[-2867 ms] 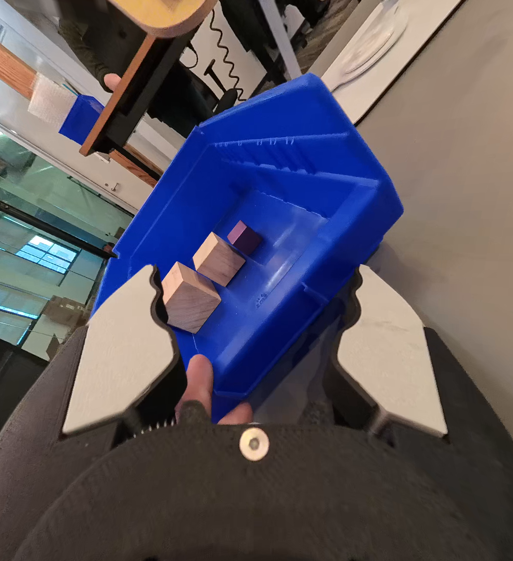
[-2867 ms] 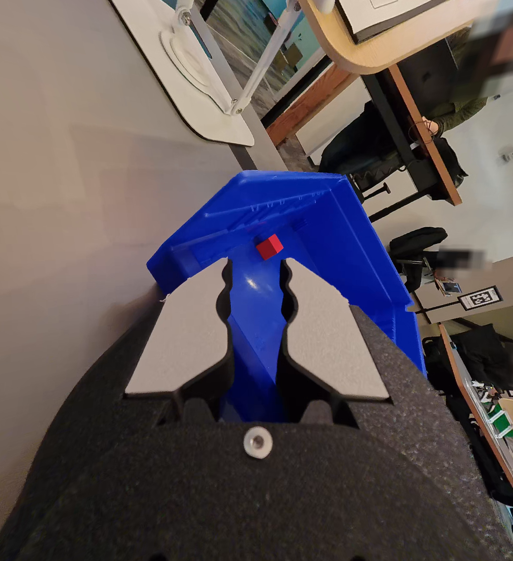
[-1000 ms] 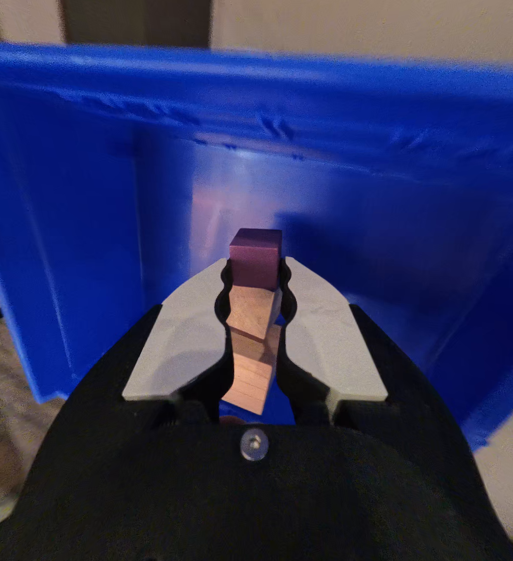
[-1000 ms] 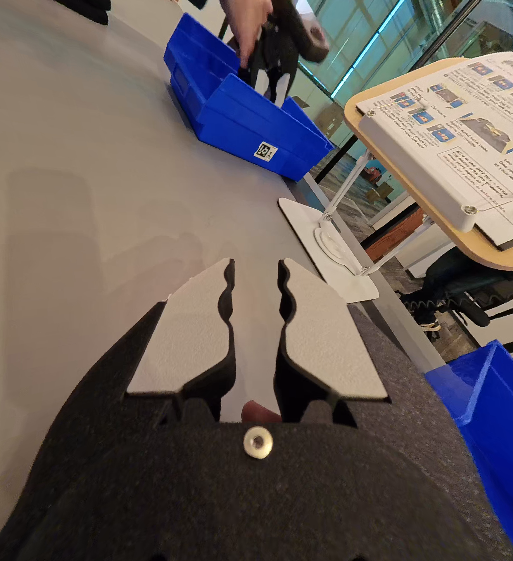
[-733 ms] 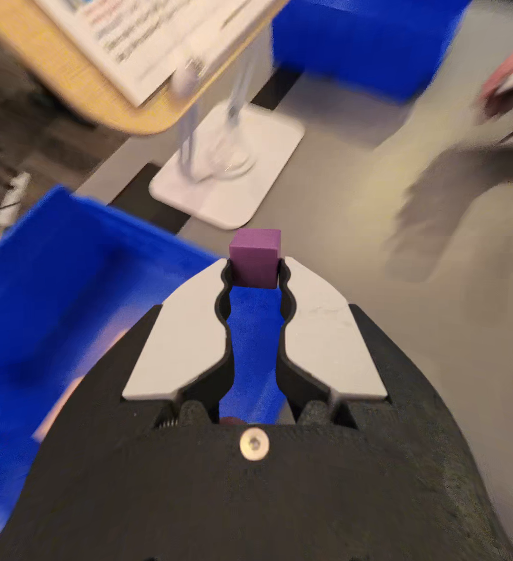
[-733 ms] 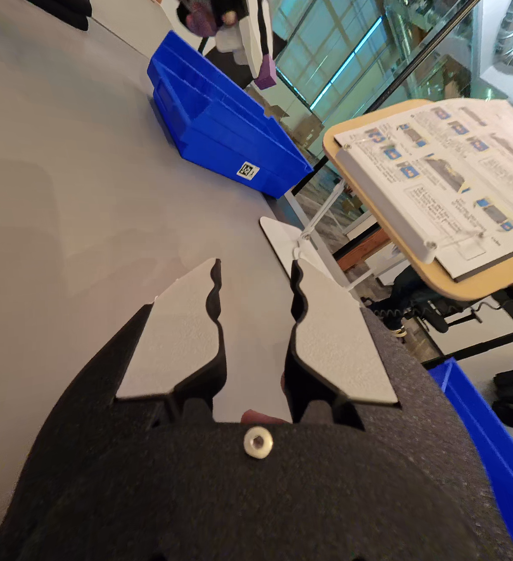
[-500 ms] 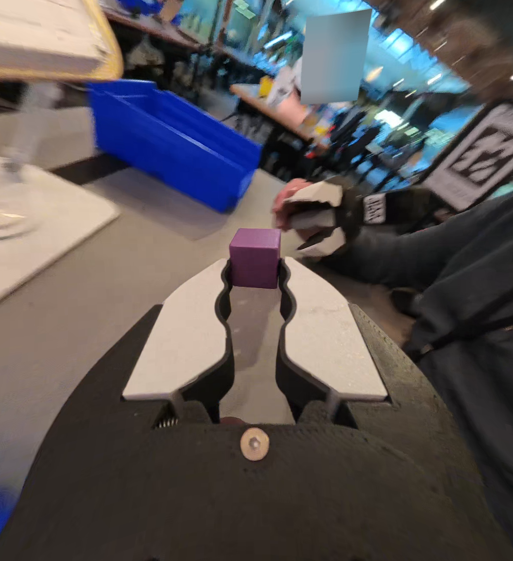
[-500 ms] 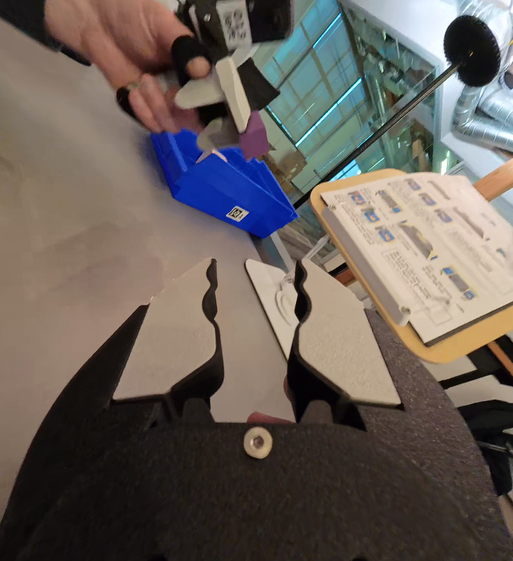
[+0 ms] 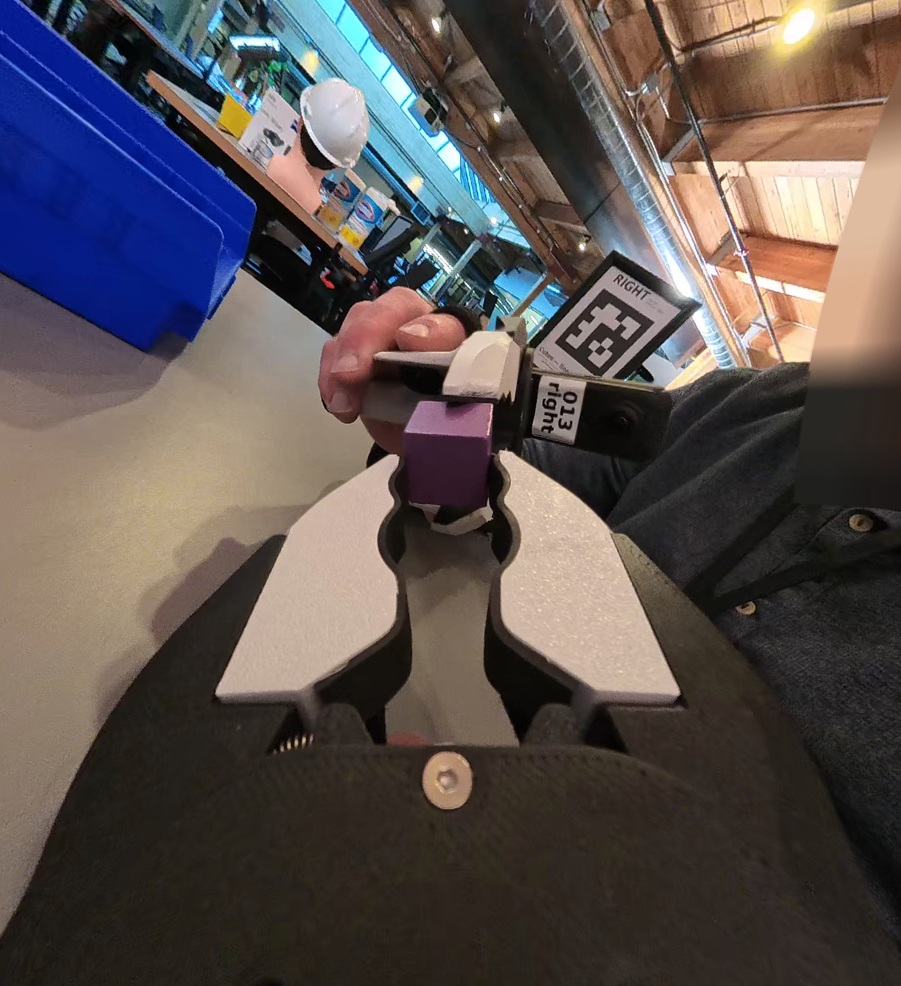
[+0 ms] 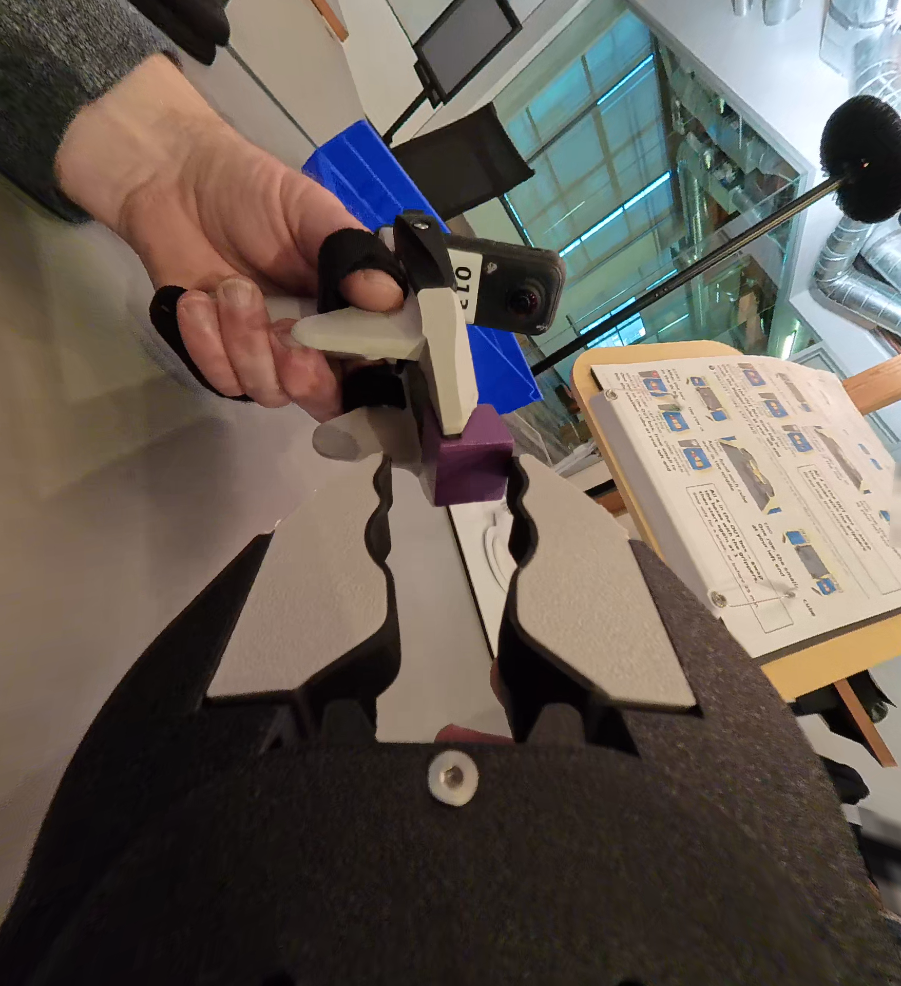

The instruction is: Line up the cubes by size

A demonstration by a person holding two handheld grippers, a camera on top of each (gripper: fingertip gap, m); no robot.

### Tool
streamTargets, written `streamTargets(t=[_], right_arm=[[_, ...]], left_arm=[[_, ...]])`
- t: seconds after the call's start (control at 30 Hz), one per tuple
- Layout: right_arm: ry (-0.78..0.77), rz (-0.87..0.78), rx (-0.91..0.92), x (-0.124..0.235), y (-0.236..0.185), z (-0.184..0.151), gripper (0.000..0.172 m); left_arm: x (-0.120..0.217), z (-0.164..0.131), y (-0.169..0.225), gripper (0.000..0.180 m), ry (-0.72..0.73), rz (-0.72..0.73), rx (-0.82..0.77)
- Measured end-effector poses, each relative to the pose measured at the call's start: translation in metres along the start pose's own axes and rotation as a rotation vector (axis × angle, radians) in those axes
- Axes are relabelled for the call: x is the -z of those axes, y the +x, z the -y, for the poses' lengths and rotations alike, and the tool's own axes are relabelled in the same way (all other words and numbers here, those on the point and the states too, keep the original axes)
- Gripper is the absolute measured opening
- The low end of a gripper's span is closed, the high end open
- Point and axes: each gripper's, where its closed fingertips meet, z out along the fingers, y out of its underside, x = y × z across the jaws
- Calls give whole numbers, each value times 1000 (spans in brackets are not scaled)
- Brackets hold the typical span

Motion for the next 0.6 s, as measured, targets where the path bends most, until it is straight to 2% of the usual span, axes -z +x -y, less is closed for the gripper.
streamTargets(t=[0.3,0.4,0.47,0.6], right_arm=[[-20,26,-16,0,-5,1,29],[-8,38,-63,6,1,3,28],[-18,14,-76,19,22,-1,28],[-150,-23,-98,64,92,-47,28]], left_arm=[[-4,-12,5,28,-43,-76,42],[-4,-5,7,31,14,-82,21],[1,1,7,43,55,-71,8],[11,-2,-10,26,49,50,-97]])
